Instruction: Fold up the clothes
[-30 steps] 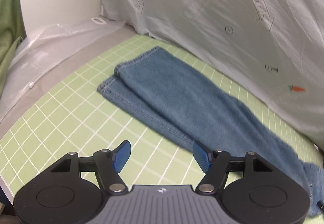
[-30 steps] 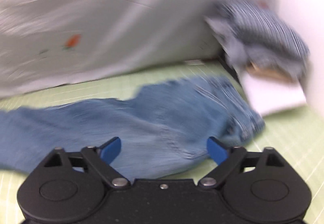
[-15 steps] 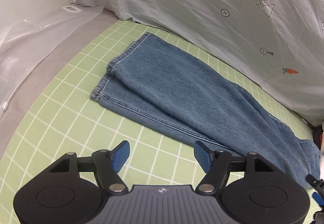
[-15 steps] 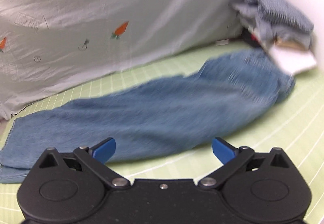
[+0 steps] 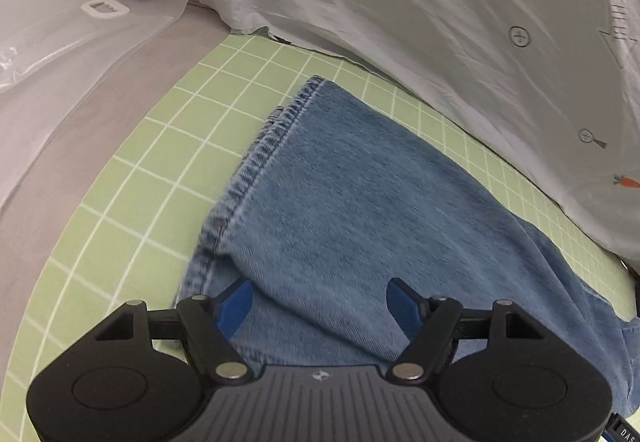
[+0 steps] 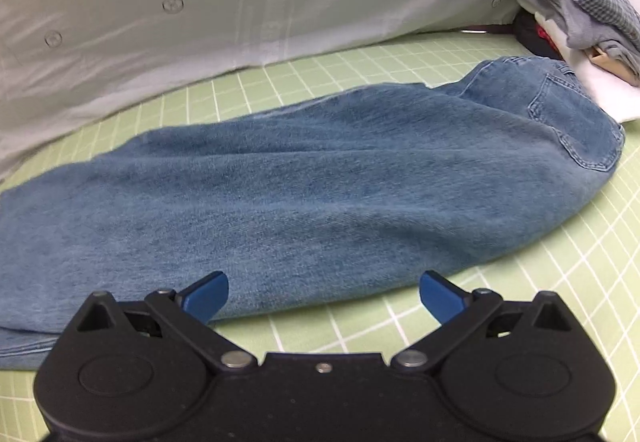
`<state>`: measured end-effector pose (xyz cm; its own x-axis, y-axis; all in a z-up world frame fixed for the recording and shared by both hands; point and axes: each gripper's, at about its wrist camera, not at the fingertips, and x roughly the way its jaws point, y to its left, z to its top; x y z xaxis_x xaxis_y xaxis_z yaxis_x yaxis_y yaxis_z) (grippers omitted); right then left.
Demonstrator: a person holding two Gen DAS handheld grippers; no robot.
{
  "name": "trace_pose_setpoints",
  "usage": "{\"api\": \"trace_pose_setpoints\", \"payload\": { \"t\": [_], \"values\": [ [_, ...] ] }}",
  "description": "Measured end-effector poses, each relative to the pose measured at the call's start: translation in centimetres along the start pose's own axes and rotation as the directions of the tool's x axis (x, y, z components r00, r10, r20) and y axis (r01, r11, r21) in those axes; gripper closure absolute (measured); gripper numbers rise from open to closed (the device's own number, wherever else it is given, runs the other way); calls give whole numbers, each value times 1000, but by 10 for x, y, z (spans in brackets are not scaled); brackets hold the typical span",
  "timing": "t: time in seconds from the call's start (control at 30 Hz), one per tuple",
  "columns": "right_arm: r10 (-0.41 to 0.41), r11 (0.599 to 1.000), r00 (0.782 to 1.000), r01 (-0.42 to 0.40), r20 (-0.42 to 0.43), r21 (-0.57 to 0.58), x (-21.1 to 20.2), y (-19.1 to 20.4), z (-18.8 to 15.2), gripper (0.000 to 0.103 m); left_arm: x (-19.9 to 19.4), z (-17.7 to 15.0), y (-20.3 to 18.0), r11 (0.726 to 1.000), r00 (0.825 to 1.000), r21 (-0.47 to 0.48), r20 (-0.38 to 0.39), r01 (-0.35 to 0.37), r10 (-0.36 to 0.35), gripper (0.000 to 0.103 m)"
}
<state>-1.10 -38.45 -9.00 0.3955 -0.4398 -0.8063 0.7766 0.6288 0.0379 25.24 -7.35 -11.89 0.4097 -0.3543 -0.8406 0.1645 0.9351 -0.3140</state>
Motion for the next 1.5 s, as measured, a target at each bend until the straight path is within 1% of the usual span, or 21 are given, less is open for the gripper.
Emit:
{"api": "trace_pose_setpoints", "payload": {
  "t": [0.13, 0.23, 0.3, 0.37, 0.4, 0.43, 0.47, 0.5, 0.53, 0.57, 0.67, 0.8, 0.9, 0.97, 1.03, 1.1, 1.13, 1.2, 1.27, 1.33, 1.5],
  "values": [
    [-6, 1000, 1000, 6, -30, -19, 11, 13, 3, 0, 17, 6, 5, 999, 999, -17, -16, -30, 30, 29],
    [-4, 999, 999, 2, -49, -33, 18, 22, 4, 0, 20, 8, 1, 999, 999, -12, 4, -39, 39, 30],
    [-3, 999, 998, 1, -59, -45, 21, 26, 4, 0, 21, 9, -2, 998, 998, -9, 15, -66, 66, 35],
    [-1, 999, 998, -2, -67, -50, 22, 27, 3, 0, 20, 8, -5, 994, 994, -4, 26, -109, 109, 60],
    [2, 999, 998, -5, -66, -50, 22, 26, 2, 0, 18, 8, -5, 993, 992, -6, 31, -121, 121, 68],
    [4, 999, 998, -8, -63, -52, 21, 26, 1, 0, 15, 8, -3, 993, 992, -12, 40, -120, 120, 87],
    [4, 998, 998, -8, -60, -55, 20, 25, 0, 0, 12, 8, -2, 993, 992, -18, 50, -116, 117, 92],
    [5, 998, 998, -8, -57, -59, 19, 25, -1, 0, 8, 8, 0, 993, 992, -24, 60, -113, 114, 92],
    [5, 998, 999, -8, -54, -58, 17, 23, -2, 0, 2, 9, 1, 994, 992, -28, 78, -101, 103, 99],
    [5, 998, 999, -8, -51, -58, 16, 22, -4, 0, -4, 9, 2, 996, 991, -33, 96, -89, 92, 102],
    [16, 999, 999, -18, -51, -39, 11, 16, -8, 0, -30, 8, -2, 998, 982, -25, 179, -49, 53, 102],
    [22, 999, 999, -23, -40, -38, 4, 10, -13, 0, -71, 2, -2, 1000, 960, -29, 279, 3, 5, 102],
    [25, 999, 999, -26, -37, -25, 1, 4, -17, 0, -84, -13, 11, 998, 959, -49, 281, -24, 37, 101],
    [26, 1000, 999, -26, -40, -17, -1, -1, -20, 0, -76, -25, 27, 994, 971, -90, 226, -57, 76, 101],
    [27, 1000, 999, -28, -45, -12, -1, -5, -23, 0, -54, -38, 44, 988, 987, -135, 131, -69, 87, 101],
    [29, 1000, 998, -29, -52, -4, 0, -8, -24, 0, -46, -40, 45, 985, 989, -135, 88, -107, 119, 99],
    [30, 1000, 998, -30, -55, 0, 0, -9, -23, 0, -43, -41, 45, 983, 988, -133, 68, -126, 136, 95],
    [28, 1000, 998, -28, -51, 5, -1, -10, -20, 0, -40, -41, 43, 980, 986, -124, 47, -156, 163, 80],
    [26, 1000, 999, -26, -44, 10, -1, -11, -17, 0, -40, -36, 40, 979, 984, -116, 51, -165, 172, 53],
    [29, 1000, 999, -28, -45, 13, 0, -10, -16, 0, -40, -35, 40, 980, 985, -123, 58, -153, 161, 40],
    [27, 1000, 998, -27, -62, 8, 4, -7, -17, 0, -35, -36, 36, 980, 985, -119, 47, -161, 168, 34]
  ]
}}
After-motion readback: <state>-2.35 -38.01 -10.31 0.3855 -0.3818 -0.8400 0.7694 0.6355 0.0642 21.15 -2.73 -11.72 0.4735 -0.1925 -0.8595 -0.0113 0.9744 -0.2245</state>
